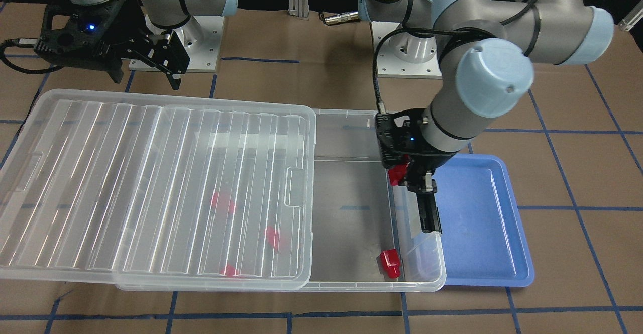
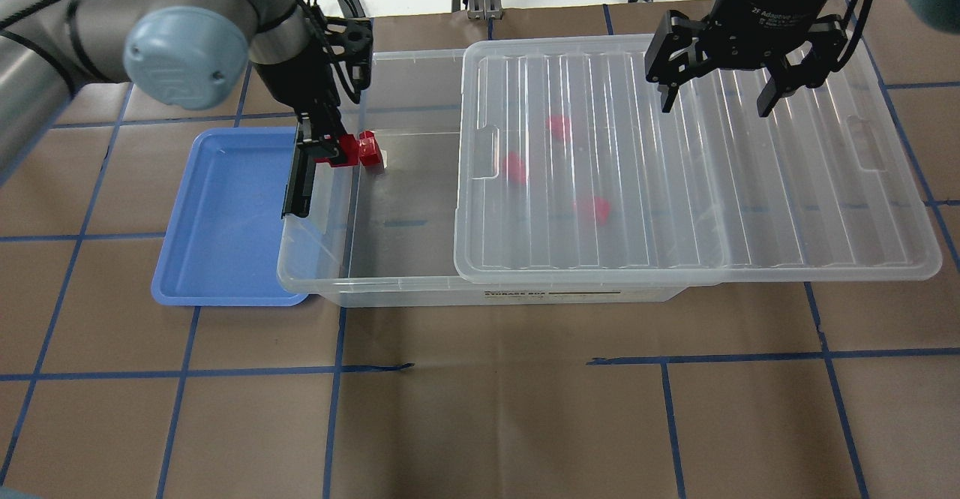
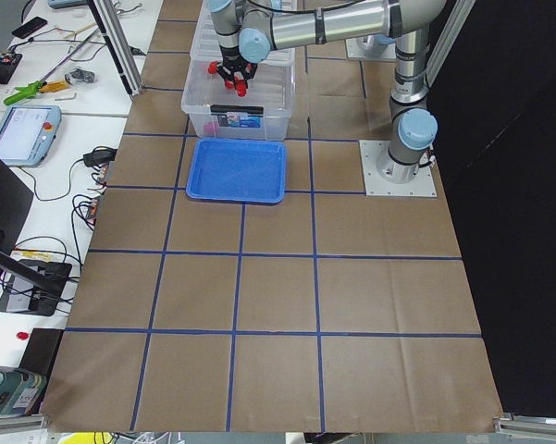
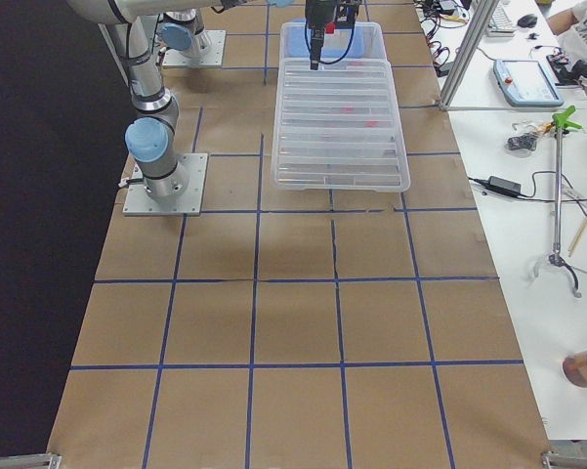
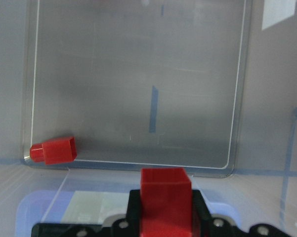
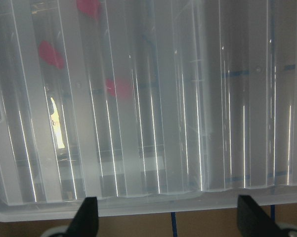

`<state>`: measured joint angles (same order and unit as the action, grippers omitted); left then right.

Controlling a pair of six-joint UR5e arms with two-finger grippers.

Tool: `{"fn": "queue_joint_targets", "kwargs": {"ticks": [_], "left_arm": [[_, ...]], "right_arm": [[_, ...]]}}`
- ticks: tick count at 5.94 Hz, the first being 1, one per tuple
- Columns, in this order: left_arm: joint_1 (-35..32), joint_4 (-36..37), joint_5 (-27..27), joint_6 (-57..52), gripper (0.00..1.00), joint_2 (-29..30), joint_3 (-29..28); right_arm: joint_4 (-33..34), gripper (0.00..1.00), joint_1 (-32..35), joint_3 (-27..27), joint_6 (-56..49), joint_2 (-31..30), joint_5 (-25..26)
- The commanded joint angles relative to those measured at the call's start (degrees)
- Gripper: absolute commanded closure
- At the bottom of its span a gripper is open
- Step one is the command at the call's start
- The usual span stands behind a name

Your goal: Place red block in blue tray from box

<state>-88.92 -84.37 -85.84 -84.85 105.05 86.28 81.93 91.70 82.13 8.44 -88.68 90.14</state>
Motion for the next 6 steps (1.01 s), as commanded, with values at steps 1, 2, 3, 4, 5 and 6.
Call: {"fn": "queue_joint_targets", "kwargs": {"ticks": [1,2,3,4,5,6], "left_arm": [[9.43,-1.41,-0.03,-12.87,0.95,-0.64,0.02],[13.03,-0.8,-0.12,-20.02,0.95,0.76,0.46],[15.24,1.81,-0.03,-21.48,0.95,3.56,2.64],[15.44,9.85,-0.2,-21.5,0.95,6.46,6.66],[15.44,21.59,-1.95,-21.85,0.95,8.75,12.79],[15.44,25.79,-4.49,-22.11,0.94,9.03,16.16]], "right_arm": [[-0.02,0.0,0.06,0.05,0.08,0.0,-0.05],[0.07,0.0,-0.12,0.05,-0.09,0.08,0.04],[0.86,0.0,-1.16,-0.04,-2.27,0.17,0.13],[0.86,0.0,-5.7,0.05,-7.42,0.61,-0.05],[0.95,0.0,-10.96,0.05,-13.13,0.96,-0.05],[1.13,0.0,-15.54,0.05,-19.89,2.36,0.65]]}}
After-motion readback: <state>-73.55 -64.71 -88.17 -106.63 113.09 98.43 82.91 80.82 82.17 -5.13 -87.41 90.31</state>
